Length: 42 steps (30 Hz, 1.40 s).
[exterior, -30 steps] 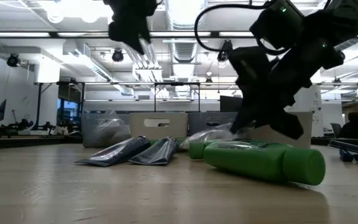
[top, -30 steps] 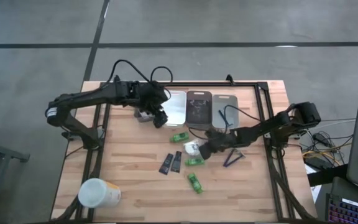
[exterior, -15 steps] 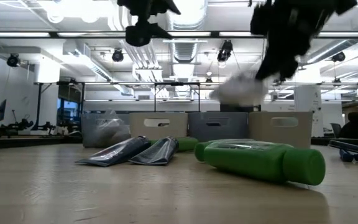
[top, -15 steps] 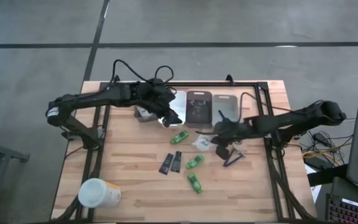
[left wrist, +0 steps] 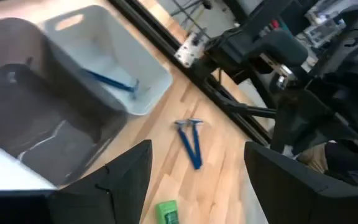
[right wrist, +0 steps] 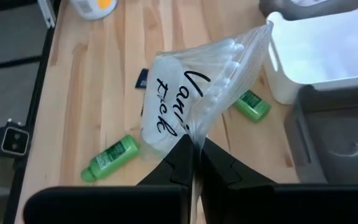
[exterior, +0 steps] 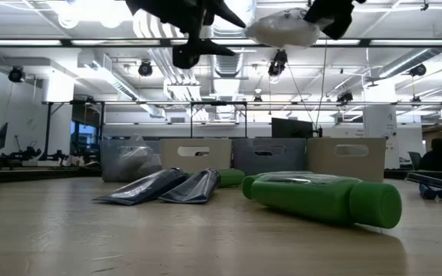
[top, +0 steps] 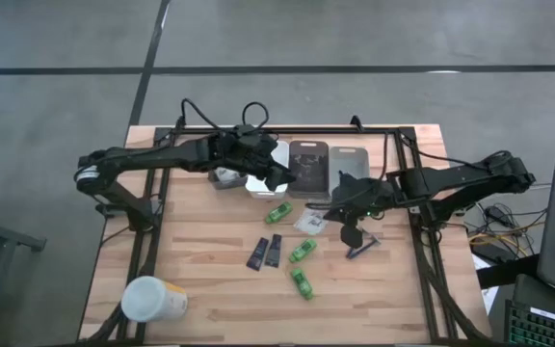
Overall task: Pick & Place Travel size toiletries
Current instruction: Put the cotton pack into the left black bin
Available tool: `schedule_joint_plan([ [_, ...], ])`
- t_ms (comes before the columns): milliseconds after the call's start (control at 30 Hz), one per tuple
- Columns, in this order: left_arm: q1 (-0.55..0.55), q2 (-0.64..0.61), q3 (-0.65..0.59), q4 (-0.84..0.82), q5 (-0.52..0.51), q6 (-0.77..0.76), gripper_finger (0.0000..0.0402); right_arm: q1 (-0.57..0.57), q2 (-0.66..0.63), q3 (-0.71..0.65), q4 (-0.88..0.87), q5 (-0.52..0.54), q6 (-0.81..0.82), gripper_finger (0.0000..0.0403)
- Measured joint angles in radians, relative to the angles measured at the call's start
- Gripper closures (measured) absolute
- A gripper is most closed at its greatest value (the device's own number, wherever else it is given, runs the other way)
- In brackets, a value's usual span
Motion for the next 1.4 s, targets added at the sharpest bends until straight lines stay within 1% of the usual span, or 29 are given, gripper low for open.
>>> schedule_joint_plan([
  [167,-0.027,0.031,0.0,0.093,0.08,-0.002,0.0142,0.009,0.064,0.052,-0.026,-0.001,-0.006,0.0394],
  [300,-0.051,0.043,0.0,0.077,0.127,0.008,0.0142,0.009,0.104,0.078,-0.033,0.016,0.0,0.0394],
  [400,-0.066,0.044,-0.001,0.068,0.148,0.016,0.0142,0.008,0.109,0.082,-0.028,0.017,0.008,0.0394],
  [633,-0.078,0.046,-0.013,0.067,0.149,0.033,0.0142,0.008,0.1,0.08,-0.008,0.027,0.05,0.0394],
  [767,-0.078,0.057,-0.013,0.066,0.102,0.057,0.0142,0.008,0.102,0.08,-0.002,0.026,0.06,0.0394],
  [967,-0.08,0.075,-0.012,0.112,0.096,0.084,0.0142,0.008,0.105,0.08,-0.002,0.023,0.06,0.0394],
  [1100,-0.089,0.093,-0.012,0.143,0.117,0.109,0.0142,0.008,0.105,0.08,0.0,0.019,0.067,0.0394],
  [1267,-0.098,0.106,-0.012,0.14,0.128,0.154,0.0142,0.008,0.105,0.08,0.002,0.017,0.068,0.0394],
  [1400,-0.11,0.106,-0.012,0.143,0.17,0.211,0.0143,0.008,0.104,0.08,0.003,0.016,0.067,0.0394],
])
